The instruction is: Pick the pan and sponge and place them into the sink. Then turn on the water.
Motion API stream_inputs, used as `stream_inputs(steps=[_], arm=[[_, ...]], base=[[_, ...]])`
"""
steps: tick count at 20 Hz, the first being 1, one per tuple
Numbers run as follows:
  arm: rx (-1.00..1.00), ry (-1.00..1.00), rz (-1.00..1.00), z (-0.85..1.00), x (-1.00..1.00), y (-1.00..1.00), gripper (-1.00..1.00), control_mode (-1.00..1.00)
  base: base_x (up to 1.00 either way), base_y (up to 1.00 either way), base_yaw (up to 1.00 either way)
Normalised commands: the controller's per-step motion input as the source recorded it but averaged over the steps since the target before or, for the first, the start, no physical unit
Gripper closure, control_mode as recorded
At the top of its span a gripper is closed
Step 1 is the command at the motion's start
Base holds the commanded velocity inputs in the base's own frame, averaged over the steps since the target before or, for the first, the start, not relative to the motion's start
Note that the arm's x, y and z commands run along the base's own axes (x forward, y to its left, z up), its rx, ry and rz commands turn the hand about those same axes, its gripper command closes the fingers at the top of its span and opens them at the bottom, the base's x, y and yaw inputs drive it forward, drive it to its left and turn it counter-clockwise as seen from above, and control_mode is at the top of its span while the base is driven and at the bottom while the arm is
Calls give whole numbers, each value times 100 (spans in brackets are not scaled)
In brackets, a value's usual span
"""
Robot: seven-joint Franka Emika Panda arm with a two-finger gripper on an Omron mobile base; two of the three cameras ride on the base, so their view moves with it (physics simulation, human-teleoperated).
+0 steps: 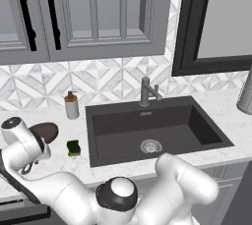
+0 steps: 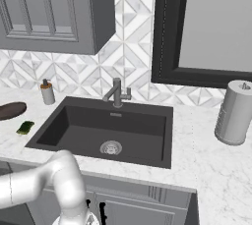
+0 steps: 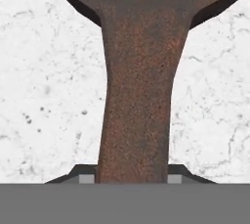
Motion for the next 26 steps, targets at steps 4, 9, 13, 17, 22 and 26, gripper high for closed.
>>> stream_inputs(steps=[4, 9, 13, 17, 22, 26], arm=[[16, -47, 0, 79, -56, -8, 100, -100], [21, -39, 0, 98, -45, -16, 100, -100], [22, -20, 0, 100, -37, -19, 100, -100], [12, 0, -7, 99, -55, -41, 100, -100], [5, 10, -36, 74, -58, -60, 100, -100], [0, 26, -45, 45, -41, -74, 100, -100]], base=[[0, 0, 0], [0, 0, 0], [0, 0, 0], [0, 0, 0], [0, 0, 0], [0, 0, 0]])
